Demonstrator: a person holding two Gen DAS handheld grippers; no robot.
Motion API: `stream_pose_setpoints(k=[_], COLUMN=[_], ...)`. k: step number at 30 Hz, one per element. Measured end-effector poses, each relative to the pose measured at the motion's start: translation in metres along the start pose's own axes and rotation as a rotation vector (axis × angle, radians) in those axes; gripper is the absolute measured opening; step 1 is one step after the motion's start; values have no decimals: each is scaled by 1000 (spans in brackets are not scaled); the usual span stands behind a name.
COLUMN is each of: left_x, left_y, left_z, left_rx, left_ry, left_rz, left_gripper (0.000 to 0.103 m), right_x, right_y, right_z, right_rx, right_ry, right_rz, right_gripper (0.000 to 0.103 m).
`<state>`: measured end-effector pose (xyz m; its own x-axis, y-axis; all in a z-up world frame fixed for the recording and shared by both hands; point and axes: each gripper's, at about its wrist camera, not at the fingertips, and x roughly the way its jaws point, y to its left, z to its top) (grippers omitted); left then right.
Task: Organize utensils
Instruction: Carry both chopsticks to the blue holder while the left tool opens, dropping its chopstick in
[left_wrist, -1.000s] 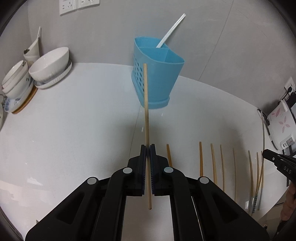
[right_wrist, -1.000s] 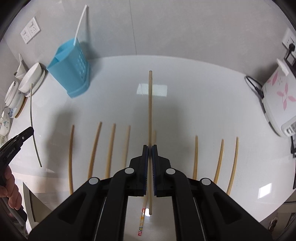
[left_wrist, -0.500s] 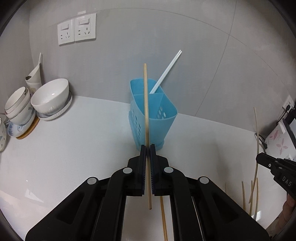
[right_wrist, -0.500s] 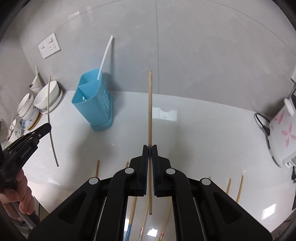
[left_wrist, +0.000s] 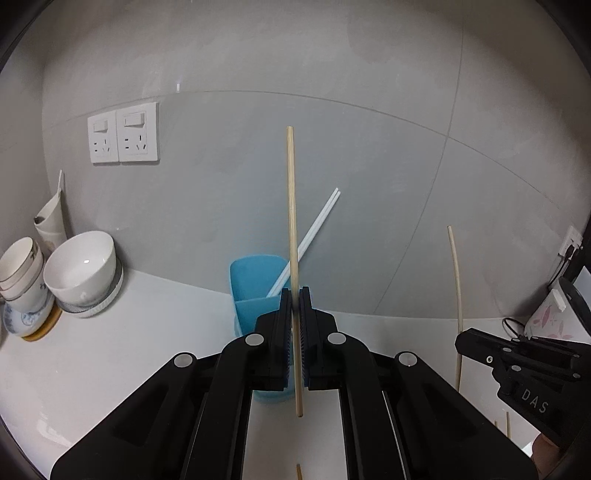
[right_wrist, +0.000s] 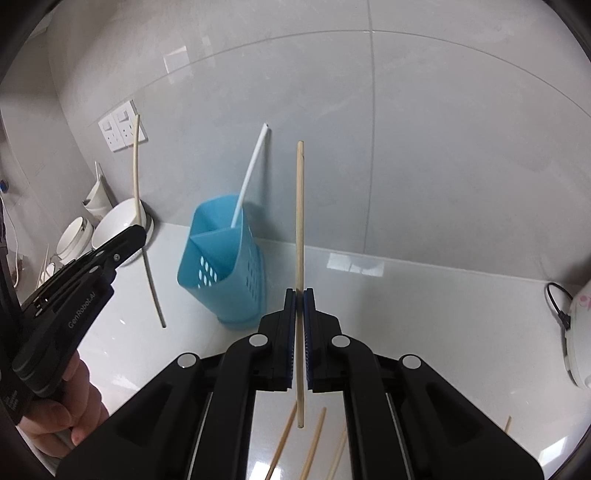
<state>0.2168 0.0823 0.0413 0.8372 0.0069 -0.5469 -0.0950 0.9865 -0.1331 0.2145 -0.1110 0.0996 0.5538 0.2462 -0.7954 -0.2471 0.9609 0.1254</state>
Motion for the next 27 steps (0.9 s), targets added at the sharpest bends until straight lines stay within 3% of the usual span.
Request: stream_pose_setpoints(k=[8, 12, 27], left_x=[27, 44, 94], left_y=[4, 5, 7], left_z=[15, 16, -7], left_rx=[-7, 0, 43], left_ry=[-101, -111, -5], left_rz=[30, 41, 57], left_gripper=[3, 4, 5], right_x=[22, 30, 50], right_y=[1, -1, 3], right_z=[21, 25, 35], right_rx=[19, 20, -27], right_ry=[-31, -31, -26], right_rz=[41, 49, 41], right_gripper=[3, 3, 3])
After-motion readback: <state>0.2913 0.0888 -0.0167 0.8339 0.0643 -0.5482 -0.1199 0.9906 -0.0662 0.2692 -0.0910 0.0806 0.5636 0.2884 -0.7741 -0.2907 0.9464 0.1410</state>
